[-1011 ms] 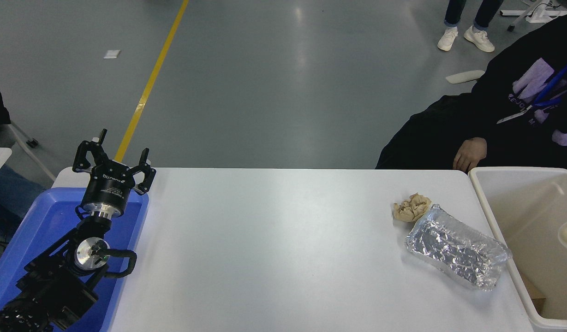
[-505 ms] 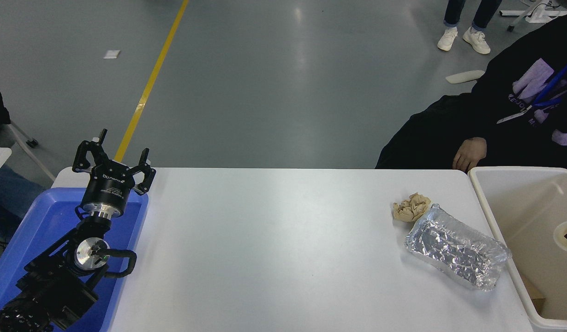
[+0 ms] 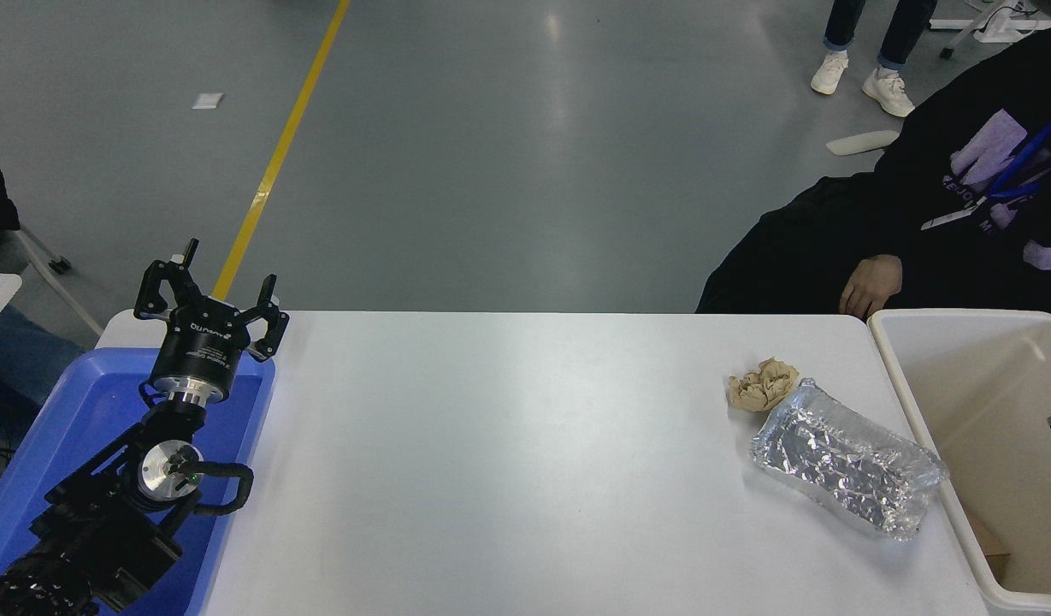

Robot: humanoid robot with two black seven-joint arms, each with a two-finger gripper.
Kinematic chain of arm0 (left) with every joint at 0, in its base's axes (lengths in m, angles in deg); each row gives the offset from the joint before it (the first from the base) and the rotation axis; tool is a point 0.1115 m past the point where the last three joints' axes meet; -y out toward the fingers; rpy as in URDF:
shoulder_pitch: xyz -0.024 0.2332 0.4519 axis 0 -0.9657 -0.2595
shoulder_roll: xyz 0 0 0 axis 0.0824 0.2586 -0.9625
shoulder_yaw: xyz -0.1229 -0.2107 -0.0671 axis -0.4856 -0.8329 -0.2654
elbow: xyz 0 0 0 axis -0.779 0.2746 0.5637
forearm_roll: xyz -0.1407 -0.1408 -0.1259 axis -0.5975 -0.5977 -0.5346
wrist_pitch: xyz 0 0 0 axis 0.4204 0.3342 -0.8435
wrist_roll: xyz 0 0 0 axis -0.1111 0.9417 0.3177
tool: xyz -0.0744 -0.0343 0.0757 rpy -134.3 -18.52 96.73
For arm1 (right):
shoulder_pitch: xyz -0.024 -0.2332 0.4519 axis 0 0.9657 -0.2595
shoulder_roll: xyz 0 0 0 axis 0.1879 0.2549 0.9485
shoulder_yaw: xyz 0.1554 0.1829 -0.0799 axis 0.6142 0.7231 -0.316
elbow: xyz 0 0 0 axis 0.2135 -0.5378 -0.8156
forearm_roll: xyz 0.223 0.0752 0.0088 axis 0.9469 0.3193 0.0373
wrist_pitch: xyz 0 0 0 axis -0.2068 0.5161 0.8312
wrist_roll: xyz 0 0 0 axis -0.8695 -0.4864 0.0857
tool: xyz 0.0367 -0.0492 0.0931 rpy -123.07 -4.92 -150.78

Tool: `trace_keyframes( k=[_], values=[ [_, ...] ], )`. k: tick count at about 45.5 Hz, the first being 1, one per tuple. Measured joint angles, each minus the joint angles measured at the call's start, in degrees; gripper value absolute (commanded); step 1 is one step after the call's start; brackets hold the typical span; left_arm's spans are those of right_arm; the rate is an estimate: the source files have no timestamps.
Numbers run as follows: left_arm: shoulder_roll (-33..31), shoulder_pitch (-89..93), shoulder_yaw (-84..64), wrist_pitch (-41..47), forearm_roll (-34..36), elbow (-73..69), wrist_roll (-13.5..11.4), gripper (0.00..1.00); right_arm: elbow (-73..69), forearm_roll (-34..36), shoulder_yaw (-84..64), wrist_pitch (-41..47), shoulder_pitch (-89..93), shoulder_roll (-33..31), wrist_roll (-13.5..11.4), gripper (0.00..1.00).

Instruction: Pick up paper cup place in dustbin

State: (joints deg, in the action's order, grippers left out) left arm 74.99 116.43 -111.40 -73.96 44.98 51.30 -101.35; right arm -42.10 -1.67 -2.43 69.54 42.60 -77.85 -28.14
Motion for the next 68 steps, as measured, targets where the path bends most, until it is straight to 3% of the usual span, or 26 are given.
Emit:
trace_keyframes(
  k=[10,13,15,23,31,38,46,52,68],
  values=[
    [0.0,0.0,0.0,0.0,0.0,0.0,0.0,0.98,-1.17,0.0,0.21,-0.23,-0.5,-0.27,-0.04,0.88],
    [0.0,0.01,0.0,0.0,0.01,0.0,0.0,0.98,-3.36,-0.18,-0.03,-0.27,-1.65,-0.74,-0.07,1.0],
    [0.0,0.03,0.0,0.0,0.01,0.0,0.0,0.98,-5.3,-0.35,-0.37,-0.28,-2.67,-1.56,-0.09,1.0],
    [0.0,0.04,0.09,-0.03,0.04,0.0,0.03,0.98,-23.38,-0.73,-8.39,0.42,-13.44,-8.89,-0.11,1.0],
    [0.0,0.06,0.14,-0.06,0.05,0.0,0.1,0.98,-45.03,-0.83,-25.58,2.43,-32.98,-11.71,-0.09,1.0],
    [0.0,0.06,0.16,-0.07,0.04,-0.01,0.1,0.98,-63.02,-0.83,-38.1,11.95,-52.75,-10.43,0.0,1.0],
    [0.0,0.05,0.17,-0.07,0.03,0.0,0.1,0.98,-72.54,-0.75,-42.88,32.95,-71.17,-7.21,0.1,1.0],
    [0.0,0.02,0.13,-0.03,0.03,-0.01,0.09,0.98,-76.14,-0.52,-43.28,42.69,-82.68,-2.69,0.09,1.0],
    [0.0,-0.02,0.1,0.01,-0.01,0.0,0.09,0.98,-79.14,-0.03,-40.88,50.78,-97.89,6.77,0.1,1.0]
  ],
)
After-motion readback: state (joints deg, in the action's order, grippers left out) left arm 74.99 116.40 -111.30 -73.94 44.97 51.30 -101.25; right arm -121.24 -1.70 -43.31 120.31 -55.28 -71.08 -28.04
